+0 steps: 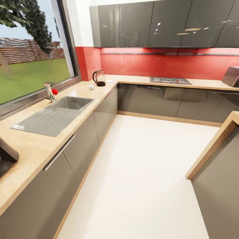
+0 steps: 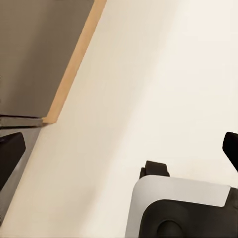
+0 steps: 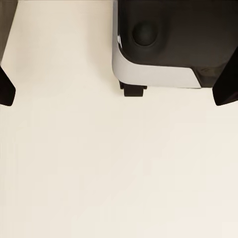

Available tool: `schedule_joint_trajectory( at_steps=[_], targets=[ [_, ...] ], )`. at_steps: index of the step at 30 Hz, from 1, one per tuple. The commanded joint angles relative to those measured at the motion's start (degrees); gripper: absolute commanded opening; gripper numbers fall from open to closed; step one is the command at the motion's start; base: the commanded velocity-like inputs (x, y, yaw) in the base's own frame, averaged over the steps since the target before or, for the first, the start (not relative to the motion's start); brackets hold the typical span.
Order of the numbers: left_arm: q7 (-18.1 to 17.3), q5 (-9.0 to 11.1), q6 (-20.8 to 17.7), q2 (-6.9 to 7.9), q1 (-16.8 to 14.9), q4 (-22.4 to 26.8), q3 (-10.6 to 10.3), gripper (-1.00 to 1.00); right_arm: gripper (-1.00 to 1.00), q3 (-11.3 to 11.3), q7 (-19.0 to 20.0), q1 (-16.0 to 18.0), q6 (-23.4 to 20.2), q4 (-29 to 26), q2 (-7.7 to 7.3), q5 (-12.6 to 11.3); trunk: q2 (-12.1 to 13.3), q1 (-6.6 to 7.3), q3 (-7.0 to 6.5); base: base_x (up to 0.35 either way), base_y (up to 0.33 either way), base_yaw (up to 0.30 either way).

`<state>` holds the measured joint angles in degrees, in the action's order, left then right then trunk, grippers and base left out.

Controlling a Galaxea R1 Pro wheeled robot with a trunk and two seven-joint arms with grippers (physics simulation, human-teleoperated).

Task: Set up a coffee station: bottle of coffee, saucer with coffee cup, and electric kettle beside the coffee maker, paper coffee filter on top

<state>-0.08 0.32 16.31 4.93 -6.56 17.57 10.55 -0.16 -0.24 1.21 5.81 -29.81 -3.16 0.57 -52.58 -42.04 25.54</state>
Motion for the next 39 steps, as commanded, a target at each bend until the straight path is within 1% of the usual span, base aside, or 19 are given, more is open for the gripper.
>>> schedule_joint_trajectory(
  at_steps=[1, 19, 31, 39],
  targets=[
    [0.0, 0.0, 0.2, -0.01, 0.0, -0.1, 0.1, 1.00, 1.00, 0.0, 0.0, 0.0, 0.2, 0.1, 0.00, 0.1, 0.4, 0.22, -0.13, 0.000, 0.000, 0.000],
    [0.0, 0.0, 0.2, -0.01, 0.0, -0.1, 0.1, 1.00, 1.00, -0.1, 0.0, 0.0, 0.2, 0.0, 0.00, 0.0, 7.6, 4.18, -3.36, 0.000, 0.000, 0.005],
    [0.0, 0.0, 0.2, -0.01, 0.0, -0.1, 0.1, 1.00, 1.00, -0.1, 0.0, 0.0, 0.2, -0.1, 0.00, 0.0, 12.4, 6.81, -5.52, 0.000, 0.000, 0.223],
    [0.0, 0.0, 0.2, -0.01, 0.0, 0.0, 0.1, 1.00, 1.00, -0.1, 0.0, 0.0, 0.3, 0.0, 0.00, 0.0, 15.6, 8.57, -6.95, 0.000, 0.000, 0.047]
  ],
)
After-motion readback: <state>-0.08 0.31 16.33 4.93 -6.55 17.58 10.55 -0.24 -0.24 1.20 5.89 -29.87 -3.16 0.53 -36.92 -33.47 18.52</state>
